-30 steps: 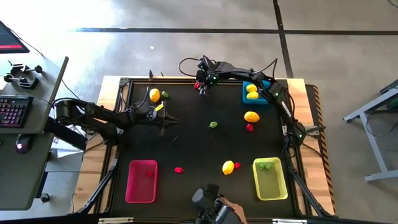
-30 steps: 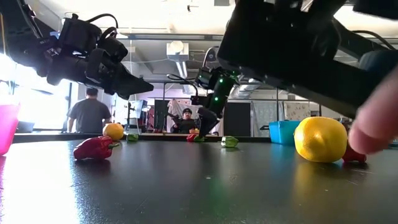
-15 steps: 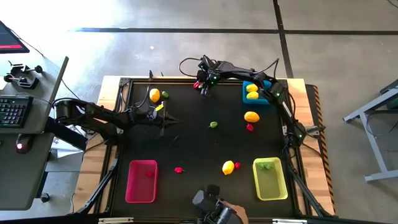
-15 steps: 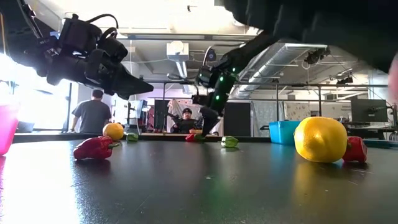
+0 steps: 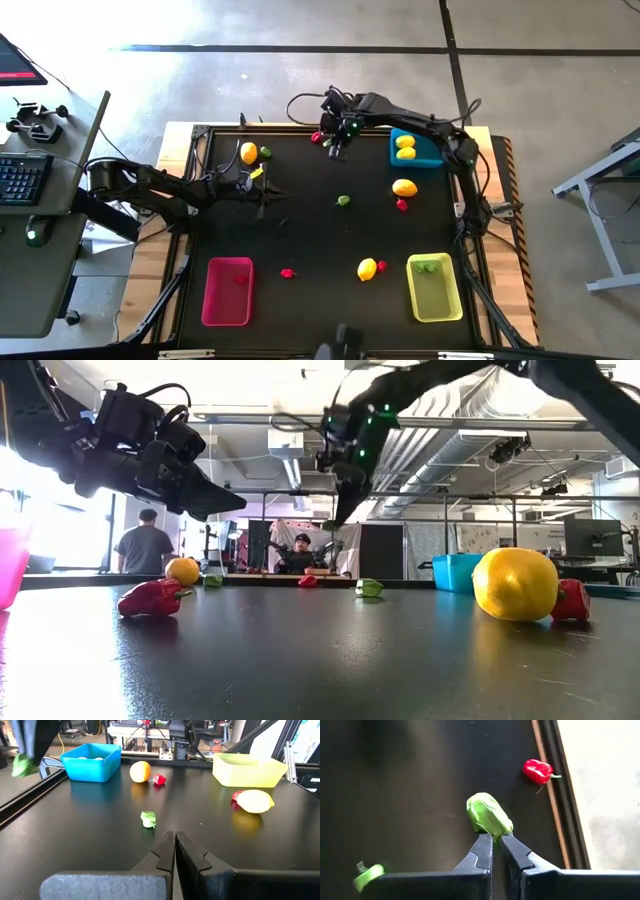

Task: Sort produce into baskets
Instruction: Put the green chili pepper into the yellow bin

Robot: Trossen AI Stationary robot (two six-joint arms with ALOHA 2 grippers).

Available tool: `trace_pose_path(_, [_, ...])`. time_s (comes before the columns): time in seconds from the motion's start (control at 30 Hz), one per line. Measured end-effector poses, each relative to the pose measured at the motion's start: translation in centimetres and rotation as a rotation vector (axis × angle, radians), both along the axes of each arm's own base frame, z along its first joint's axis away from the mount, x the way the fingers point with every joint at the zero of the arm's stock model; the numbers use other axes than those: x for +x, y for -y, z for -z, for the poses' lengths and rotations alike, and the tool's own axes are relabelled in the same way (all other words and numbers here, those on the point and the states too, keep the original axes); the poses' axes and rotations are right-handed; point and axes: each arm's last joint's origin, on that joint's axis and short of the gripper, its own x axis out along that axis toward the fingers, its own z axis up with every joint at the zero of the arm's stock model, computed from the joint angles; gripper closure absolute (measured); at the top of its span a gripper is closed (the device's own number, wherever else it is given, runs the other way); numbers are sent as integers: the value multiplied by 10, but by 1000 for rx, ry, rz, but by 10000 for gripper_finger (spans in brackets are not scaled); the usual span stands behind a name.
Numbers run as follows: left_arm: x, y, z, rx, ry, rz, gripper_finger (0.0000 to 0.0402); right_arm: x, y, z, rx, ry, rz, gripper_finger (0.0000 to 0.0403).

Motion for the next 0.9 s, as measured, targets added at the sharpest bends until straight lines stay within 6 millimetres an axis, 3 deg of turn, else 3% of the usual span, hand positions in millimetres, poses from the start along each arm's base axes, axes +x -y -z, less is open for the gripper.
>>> trace_pose_path(0.1, [0,0,0,0,0,1,401,-1,-23,-10,-36,-5,-16,401])
trace_pose_path(0.3, [0,0,0,8,0,2,401,-17,-72,-7,-24,36,7,402])
trace_pose_path(0.47, [0,0,0,11,4,2,401,-49,-122,-5,-9,48,92,402])
trace_pose_path(0.73, [0,0,0,44,1,7,401,-105,-220,-9,102,90,228,403])
trace_pose_path(0.9, [0,0,0,46,-1,0,401,-137,-273,-15,159,35,311,403])
